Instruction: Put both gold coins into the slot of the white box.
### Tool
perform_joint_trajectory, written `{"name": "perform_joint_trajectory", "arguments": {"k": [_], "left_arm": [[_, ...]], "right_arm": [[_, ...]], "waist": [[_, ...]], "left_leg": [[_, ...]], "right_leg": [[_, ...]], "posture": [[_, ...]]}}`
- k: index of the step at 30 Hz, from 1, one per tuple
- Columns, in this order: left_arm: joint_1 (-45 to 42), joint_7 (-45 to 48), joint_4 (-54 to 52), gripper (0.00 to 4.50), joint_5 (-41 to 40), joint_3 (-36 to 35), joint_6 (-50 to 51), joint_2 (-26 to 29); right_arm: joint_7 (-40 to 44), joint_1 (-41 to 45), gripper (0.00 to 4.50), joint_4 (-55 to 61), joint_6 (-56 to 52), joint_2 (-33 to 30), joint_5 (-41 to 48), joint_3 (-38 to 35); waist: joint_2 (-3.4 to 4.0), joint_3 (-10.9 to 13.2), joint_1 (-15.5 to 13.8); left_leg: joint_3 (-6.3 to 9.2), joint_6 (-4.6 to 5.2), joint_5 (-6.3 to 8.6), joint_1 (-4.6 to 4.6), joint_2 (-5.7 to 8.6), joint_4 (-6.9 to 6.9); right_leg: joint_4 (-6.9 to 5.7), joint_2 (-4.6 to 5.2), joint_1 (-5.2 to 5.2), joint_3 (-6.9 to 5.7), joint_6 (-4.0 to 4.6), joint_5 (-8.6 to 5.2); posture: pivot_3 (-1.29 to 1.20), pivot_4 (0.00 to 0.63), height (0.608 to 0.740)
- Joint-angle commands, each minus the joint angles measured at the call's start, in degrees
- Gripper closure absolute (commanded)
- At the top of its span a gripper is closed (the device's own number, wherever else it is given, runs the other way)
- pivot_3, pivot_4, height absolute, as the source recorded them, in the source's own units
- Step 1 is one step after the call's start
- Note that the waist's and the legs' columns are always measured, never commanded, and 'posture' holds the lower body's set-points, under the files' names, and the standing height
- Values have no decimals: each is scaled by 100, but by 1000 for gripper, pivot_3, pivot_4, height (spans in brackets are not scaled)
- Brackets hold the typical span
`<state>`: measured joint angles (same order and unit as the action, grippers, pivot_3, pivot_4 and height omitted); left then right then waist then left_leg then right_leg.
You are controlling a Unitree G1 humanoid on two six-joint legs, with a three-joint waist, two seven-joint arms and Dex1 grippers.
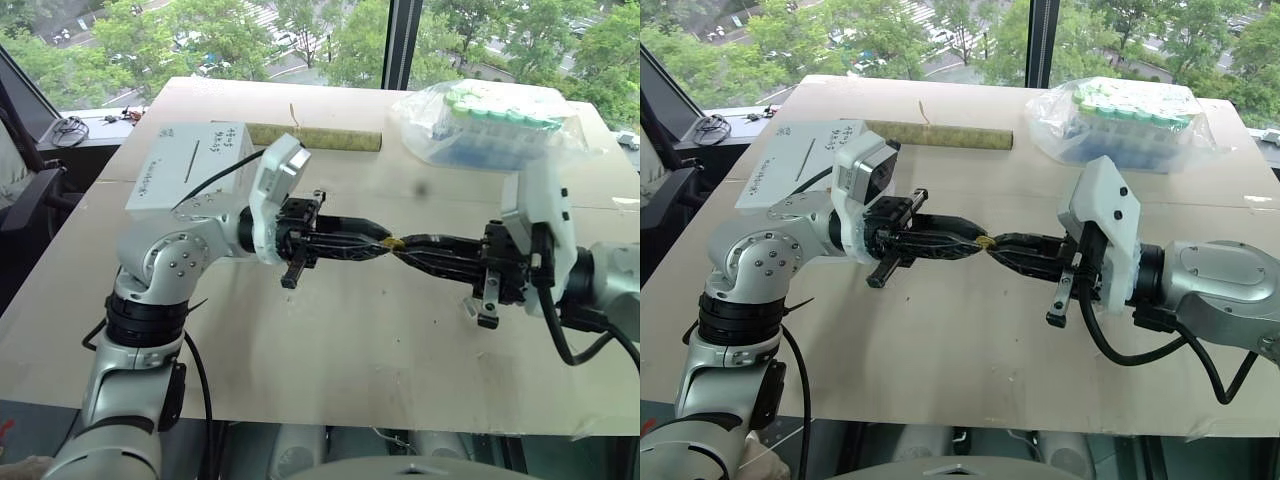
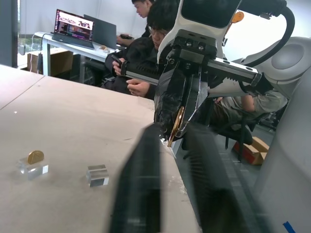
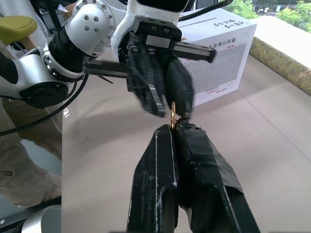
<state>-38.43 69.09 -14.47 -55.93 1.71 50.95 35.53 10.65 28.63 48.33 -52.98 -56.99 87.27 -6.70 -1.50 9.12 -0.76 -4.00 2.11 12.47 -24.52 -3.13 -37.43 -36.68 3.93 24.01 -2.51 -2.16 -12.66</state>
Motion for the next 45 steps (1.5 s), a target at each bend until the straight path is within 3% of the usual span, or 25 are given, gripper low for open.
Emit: {"name": "perform_joint_trajectory", "arguments": {"k": [1,13,18,24,27,33,40,45], "left_arm": [[-125,74,-39,4476,-76,-74,-13,-6],[-82,135,-45,4476,-82,-73,-56,-84],[-48,-22,8,4500,-188,-213,36,-163],[175,-730,-112,4500,-666,-712,384,-159],[153,-1278,-86,4500,-882,-1072,496,-139],[84,-3452,-581,4500,-851,-2022,270,-197],[-362,-6982,-1702,4500,1181,-1928,844,114],[-905,-8570,-1989,4500,2043,-1722,2767,-154]], "right_arm": [[-32,82,4500,85,198,-85,94,-65],[-66,33,4500,53,328,-59,40,-41],[-14,-75,2945,-66,389,-52,152,-112],[203,-475,336,-66,351,-349,-219,-487],[579,-743,336,-16,429,-507,-659,-724],[1581,-1087,336,-136,997,-378,-1420,-1357],[2644,-833,336,-761,1520,-565,-2486,-1433],[3234,-194,336,-1393,1962,-370,-3120,-1026]], "waist": [[0,0,-1],[0,0,-1],[0,0,-1],[-1,0,-1],[-1,0,-4],[-5,2,-2],[-22,11,-10],[-32,15,-10]], "left_leg": [[0,0,0,0,0,0],[0,0,0,-1,0,0],[0,0,0,-1,0,-1],[0,0,0,-1,-1,-1],[1,0,0,-2,-1,-2],[0,0,0,1,-1,-3],[1,-1,-1,3,3,-3],[-2,-1,-1,5,5,-3]], "right_leg": [[0,0,0,0,0,0],[0,0,0,0,0,0],[0,0,0,0,0,0],[-1,0,1,1,-1,0],[-1,0,1,0,-7,-3],[-2,0,0,3,-33,8],[-2,-2,-4,8,-26,15],[-3,-3,-4,12,-27,15]], "posture": [[0,150,740],[0,150,740],[0,150,740],[0,150,740],[0,150,740],[0,150,740],[0,150,740],[0,150,740]]}}
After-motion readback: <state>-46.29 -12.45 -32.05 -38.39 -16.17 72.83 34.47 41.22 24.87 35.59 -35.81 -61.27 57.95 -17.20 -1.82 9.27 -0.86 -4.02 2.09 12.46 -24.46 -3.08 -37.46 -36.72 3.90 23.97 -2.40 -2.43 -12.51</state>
